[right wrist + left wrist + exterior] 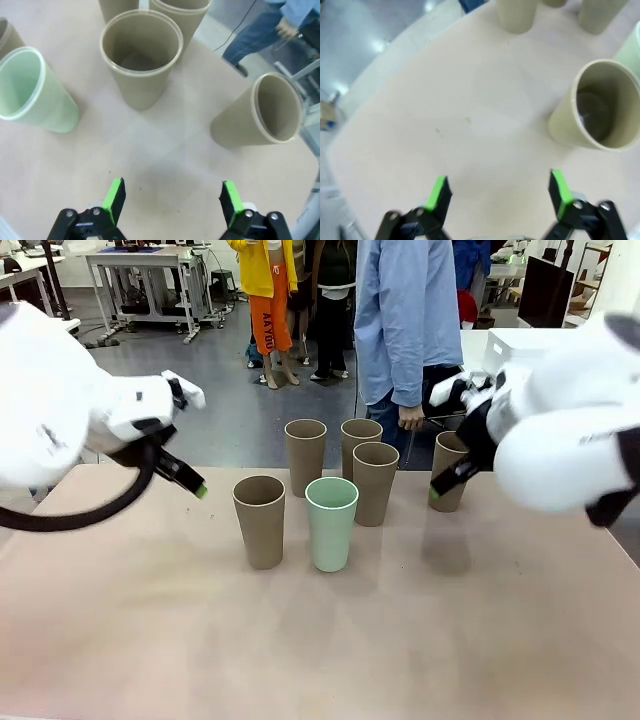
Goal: Stack the cups and store them in the basket.
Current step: Pick up two Reusable plastic cups , one in each hand.
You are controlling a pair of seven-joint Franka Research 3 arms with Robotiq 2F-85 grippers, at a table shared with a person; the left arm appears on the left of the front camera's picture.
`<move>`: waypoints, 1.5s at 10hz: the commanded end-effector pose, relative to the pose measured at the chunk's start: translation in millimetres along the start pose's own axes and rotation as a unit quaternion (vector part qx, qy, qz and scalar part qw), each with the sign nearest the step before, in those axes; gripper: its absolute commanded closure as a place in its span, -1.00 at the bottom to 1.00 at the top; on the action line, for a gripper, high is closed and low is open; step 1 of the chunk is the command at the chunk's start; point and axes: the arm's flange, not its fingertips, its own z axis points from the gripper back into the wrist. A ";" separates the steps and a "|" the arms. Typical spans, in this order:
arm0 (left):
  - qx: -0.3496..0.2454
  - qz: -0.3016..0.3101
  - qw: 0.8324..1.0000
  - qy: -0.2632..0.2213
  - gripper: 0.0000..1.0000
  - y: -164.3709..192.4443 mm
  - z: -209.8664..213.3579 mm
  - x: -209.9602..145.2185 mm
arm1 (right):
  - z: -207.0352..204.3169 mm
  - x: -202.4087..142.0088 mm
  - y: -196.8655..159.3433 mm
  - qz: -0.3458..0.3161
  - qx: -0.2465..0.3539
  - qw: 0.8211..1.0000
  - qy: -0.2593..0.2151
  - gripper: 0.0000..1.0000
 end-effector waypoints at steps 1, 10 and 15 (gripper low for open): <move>-0.059 -0.042 0.997 0.018 -1.00 41.0 33.4 2.2 | 44.8 7.3 -35.7 0.025 0.056 0.998 -0.004 -1.00; -0.192 -0.171 0.954 -0.155 -1.00 134.6 98.8 -143.0 | 145.4 -161.7 -167.7 0.119 0.165 0.965 -0.165 -1.00; -0.184 -0.185 0.942 -0.211 -1.00 120.2 113.5 -182.8 | 163.0 -194.0 -178.5 0.112 0.174 0.957 -0.204 -1.00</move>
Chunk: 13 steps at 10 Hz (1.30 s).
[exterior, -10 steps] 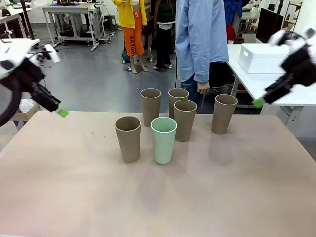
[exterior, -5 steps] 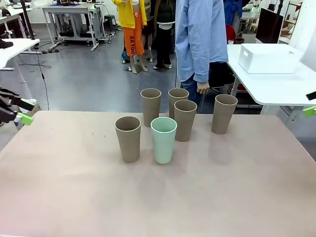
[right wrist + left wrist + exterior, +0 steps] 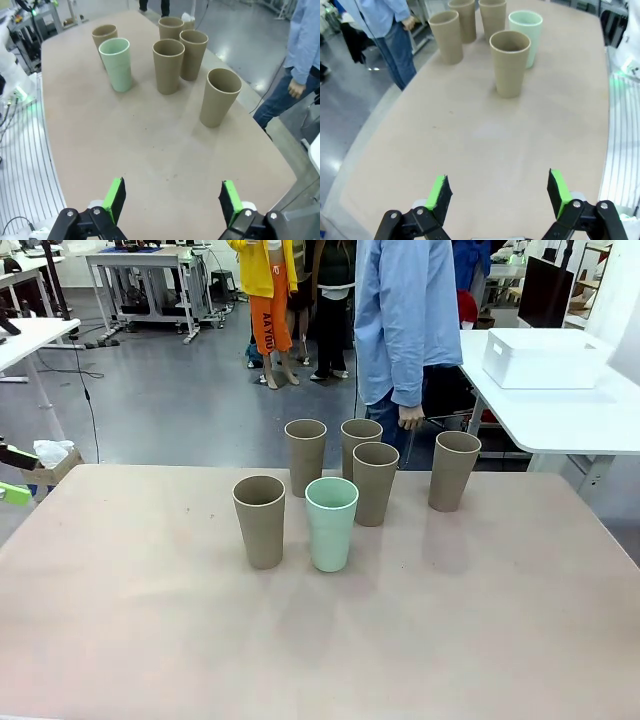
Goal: Stack the cups and store them in the basket.
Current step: Pick up two Reusable plastic cups , one in each hand.
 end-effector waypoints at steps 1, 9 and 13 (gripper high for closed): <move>0.000 -0.013 1.000 -0.025 -1.00 -20.2 -12.7 -8.2 | -0.6 -6.9 10.0 0.011 0.007 1.000 -0.022 -1.00; 0.006 -0.004 1.000 -0.025 -1.00 -0.2 -0.4 2.9 | 5.5 -1.4 3.7 0.000 0.004 1.000 -0.013 -1.00; 0.006 -0.004 1.000 -0.025 -1.00 -0.2 -0.4 2.9 | 5.5 -1.4 3.7 0.000 0.004 1.000 -0.013 -1.00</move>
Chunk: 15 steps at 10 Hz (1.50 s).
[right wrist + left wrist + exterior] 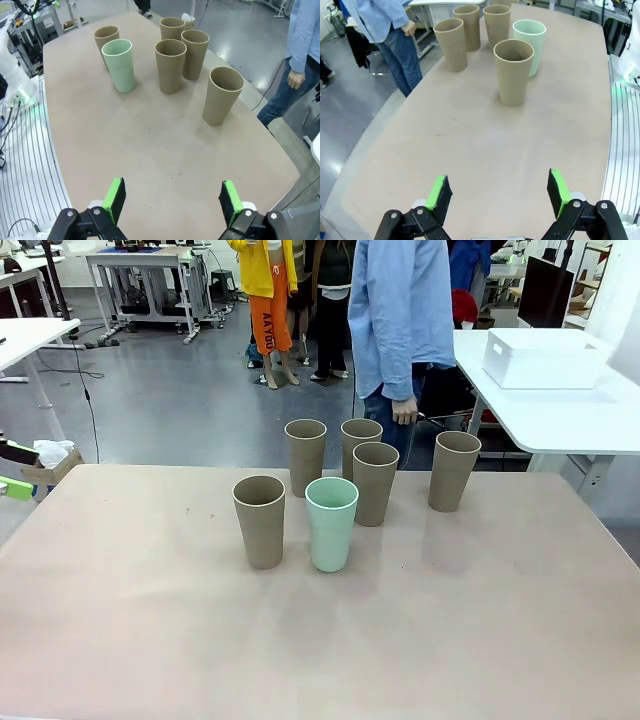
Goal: Stack the cups and store them in the basket.
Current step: Pick up two Reusable plastic cups , one in each hand.
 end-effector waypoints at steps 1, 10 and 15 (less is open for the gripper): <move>-0.002 -0.009 1.000 -0.011 -1.00 0.6 1.5 0.0 | 1.2 -0.7 -2.9 0.012 0.003 1.000 -0.015 -1.00; -0.002 -0.009 1.000 -0.011 -1.00 0.6 1.5 0.0 | 1.2 -0.7 -2.9 0.012 0.003 1.000 -0.015 -1.00; -0.002 -0.009 1.000 -0.011 -1.00 0.6 1.5 0.0 | 1.2 -0.7 -2.9 0.012 0.003 1.000 -0.015 -1.00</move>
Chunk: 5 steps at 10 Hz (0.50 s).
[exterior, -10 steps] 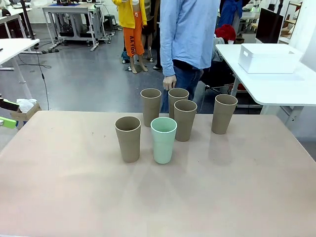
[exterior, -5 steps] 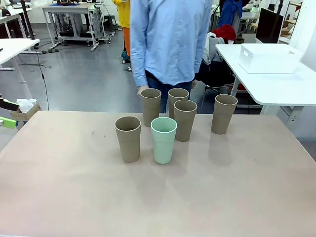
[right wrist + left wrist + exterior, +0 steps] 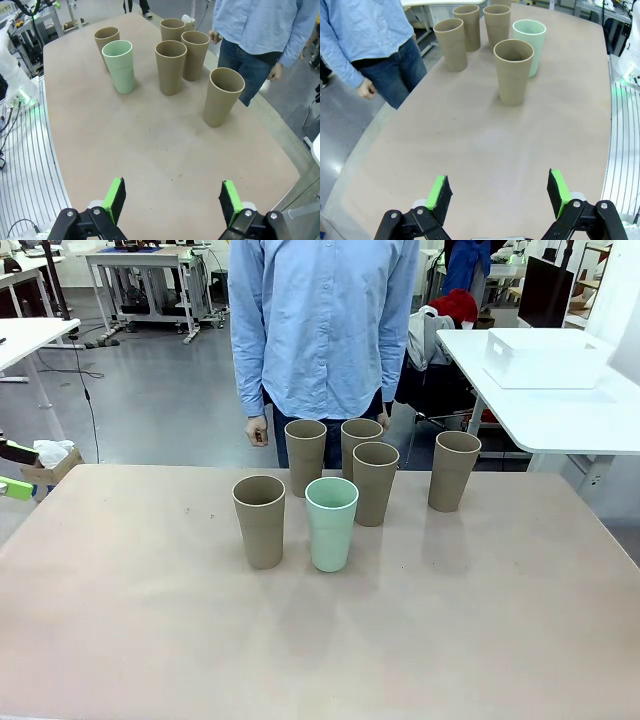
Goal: Stack the cups and store them in the basket.
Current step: Pick up two Reusable plastic cups , one in each hand.
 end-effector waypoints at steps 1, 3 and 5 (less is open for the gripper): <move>-0.002 -0.009 1.000 -0.011 -1.00 0.6 1.3 0.1 | 1.9 -0.2 -2.9 0.011 0.002 1.000 -0.012 -1.00; -0.002 -0.009 1.000 -0.011 -1.00 0.6 1.3 0.1 | 1.9 -0.2 -2.9 0.011 0.002 1.000 -0.012 -1.00; -0.002 -0.009 1.000 -0.011 -1.00 0.6 1.3 0.1 | 1.9 -0.2 -2.9 0.011 0.002 1.000 -0.012 -1.00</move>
